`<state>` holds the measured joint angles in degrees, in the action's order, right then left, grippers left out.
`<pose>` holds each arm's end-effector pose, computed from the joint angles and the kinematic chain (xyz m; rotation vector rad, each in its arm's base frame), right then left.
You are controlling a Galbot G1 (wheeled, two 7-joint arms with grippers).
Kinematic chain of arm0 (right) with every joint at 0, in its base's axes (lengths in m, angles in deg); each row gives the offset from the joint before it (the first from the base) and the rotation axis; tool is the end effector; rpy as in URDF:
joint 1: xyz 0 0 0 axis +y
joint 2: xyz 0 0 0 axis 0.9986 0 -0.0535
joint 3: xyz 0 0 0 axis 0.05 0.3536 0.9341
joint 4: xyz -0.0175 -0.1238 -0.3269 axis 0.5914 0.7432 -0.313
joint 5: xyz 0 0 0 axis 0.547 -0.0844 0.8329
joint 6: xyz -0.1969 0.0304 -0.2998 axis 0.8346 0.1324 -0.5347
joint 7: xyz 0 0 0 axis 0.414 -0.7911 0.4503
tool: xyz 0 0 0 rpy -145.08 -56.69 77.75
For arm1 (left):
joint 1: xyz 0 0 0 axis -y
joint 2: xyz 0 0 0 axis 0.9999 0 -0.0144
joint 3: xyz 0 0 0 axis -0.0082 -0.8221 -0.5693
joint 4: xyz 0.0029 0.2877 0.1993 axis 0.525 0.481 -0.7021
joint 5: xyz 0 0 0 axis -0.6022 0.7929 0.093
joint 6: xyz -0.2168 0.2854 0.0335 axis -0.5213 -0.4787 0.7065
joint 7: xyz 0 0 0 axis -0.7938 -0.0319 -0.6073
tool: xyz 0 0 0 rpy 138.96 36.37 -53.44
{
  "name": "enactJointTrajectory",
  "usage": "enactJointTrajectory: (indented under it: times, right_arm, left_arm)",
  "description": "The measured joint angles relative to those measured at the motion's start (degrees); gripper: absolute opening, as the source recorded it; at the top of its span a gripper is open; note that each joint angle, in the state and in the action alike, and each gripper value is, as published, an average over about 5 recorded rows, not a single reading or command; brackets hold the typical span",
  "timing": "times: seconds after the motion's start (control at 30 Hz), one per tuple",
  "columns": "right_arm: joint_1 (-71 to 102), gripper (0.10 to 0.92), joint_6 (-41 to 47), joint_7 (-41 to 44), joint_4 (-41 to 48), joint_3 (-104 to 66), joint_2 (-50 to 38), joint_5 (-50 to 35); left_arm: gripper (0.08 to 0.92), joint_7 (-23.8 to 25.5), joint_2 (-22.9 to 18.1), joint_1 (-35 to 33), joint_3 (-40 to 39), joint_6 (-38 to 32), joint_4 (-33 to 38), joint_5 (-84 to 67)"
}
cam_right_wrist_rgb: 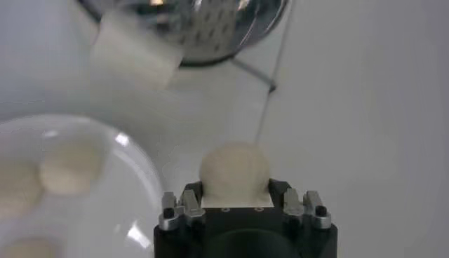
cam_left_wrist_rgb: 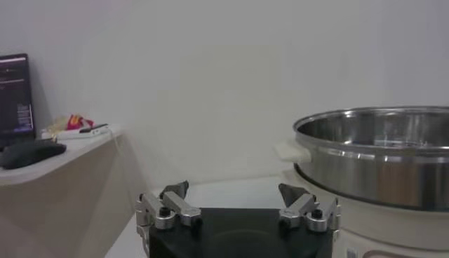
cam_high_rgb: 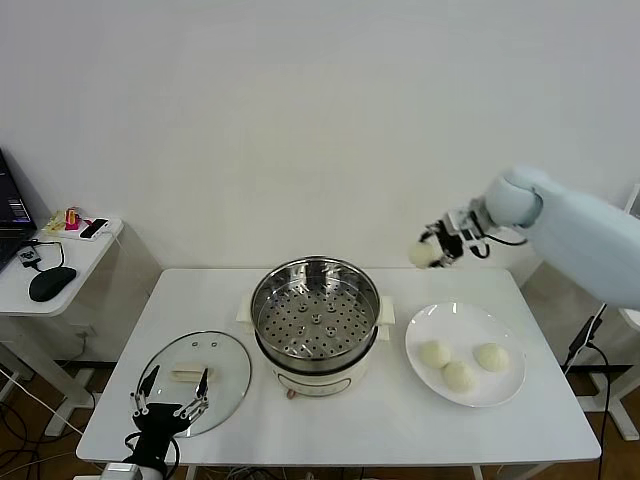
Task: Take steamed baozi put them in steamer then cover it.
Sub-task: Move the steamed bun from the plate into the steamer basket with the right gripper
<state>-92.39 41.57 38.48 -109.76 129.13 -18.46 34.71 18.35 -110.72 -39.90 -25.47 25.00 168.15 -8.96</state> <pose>0.5782 -0.0334 -0.0170 1.4877 -1.5290 1.8854 0.1351 0.0731 -0.3048 0.0133 -2.9802 -0.1816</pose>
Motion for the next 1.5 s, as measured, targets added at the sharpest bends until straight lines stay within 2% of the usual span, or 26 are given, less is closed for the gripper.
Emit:
enactJointTrajectory:
  times: [0.37, 0.8, 1.17, 1.27, 1.5]
  right_arm:
    - [-2.2, 0.594, -8.2, -1.7, 4.5, 7.4, 13.7, -0.3]
    - [2.0, 0.594, -19.4, -3.2, 13.7, 10.2, 24.7, 10.5]
    - [5.6, 0.596, -25.1, -5.1, 19.1, 10.2, 28.9, 18.8]
    - [6.1, 0.629, -26.0, -5.5, 19.7, 10.2, 29.3, 19.9]
    - [5.5, 0.801, -26.2, -5.8, 19.3, 10.5, 28.9, 19.5]
  left_arm:
    - [0.823, 0.2, 1.0, -0.2, 1.0, 0.1, 0.1, -1.4]
    - [0.823, 0.4, 1.6, 0.0, 2.3, 0.1, -0.3, -2.6]
    - [0.823, 0.4, 1.9, 0.5, 2.5, 0.1, 0.1, -2.8]
    - [0.823, 0.3, 1.9, 0.6, 2.5, 0.2, 0.2, -2.9]
    - [0.823, 0.3, 1.9, 0.5, 2.5, 0.3, 0.6, -3.1]
